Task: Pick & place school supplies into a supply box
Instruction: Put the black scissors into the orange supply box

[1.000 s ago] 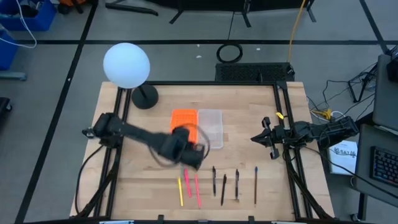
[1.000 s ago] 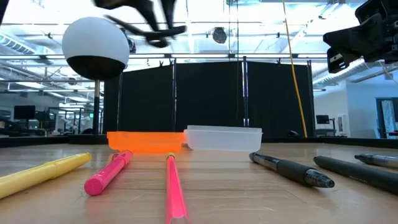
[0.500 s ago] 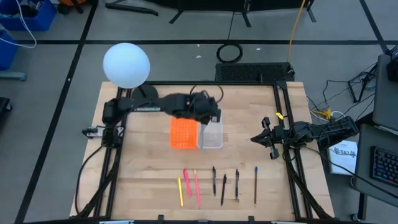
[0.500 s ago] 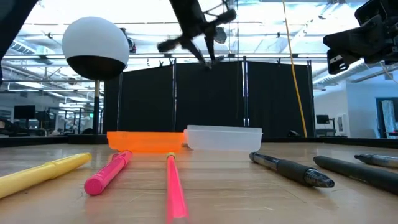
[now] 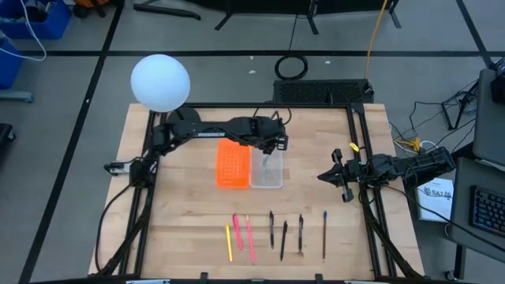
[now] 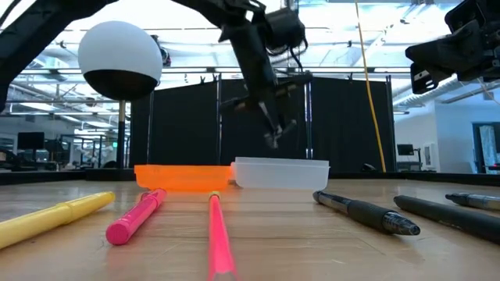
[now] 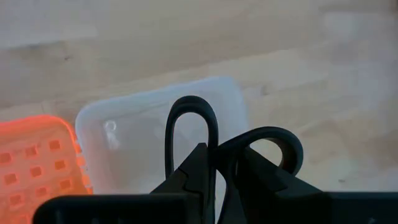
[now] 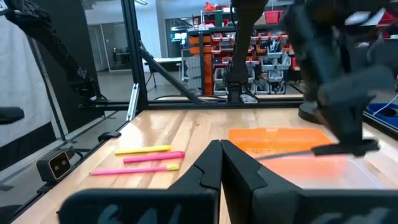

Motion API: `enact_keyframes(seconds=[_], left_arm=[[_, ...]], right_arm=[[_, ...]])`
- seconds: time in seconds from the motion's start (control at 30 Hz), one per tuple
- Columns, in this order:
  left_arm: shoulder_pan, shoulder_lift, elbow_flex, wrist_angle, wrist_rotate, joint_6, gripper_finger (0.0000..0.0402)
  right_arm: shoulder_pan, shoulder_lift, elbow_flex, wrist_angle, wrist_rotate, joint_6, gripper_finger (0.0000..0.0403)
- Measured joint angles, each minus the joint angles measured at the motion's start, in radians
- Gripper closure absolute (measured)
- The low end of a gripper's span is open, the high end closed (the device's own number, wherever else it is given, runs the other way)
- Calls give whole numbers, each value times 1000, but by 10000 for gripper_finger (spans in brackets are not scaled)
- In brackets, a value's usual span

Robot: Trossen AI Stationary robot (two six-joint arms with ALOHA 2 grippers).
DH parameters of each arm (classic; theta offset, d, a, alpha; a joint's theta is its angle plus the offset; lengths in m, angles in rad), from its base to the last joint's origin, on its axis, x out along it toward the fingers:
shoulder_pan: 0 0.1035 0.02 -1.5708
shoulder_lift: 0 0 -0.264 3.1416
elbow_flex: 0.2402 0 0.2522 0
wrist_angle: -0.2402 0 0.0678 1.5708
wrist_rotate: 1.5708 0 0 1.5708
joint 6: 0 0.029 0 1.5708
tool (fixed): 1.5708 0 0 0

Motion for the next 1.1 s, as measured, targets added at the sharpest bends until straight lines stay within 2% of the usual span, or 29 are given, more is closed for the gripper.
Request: enact_keyframes(seconds=[0.3, 1.1], left_arm=[[5, 63, 1, 0, 4, 0, 342], [27, 66, 0, -31, -13, 17, 342]], right_arm=[[0, 0, 0, 2, 2, 0, 403], [0, 0, 0, 0, 0, 1, 403]])
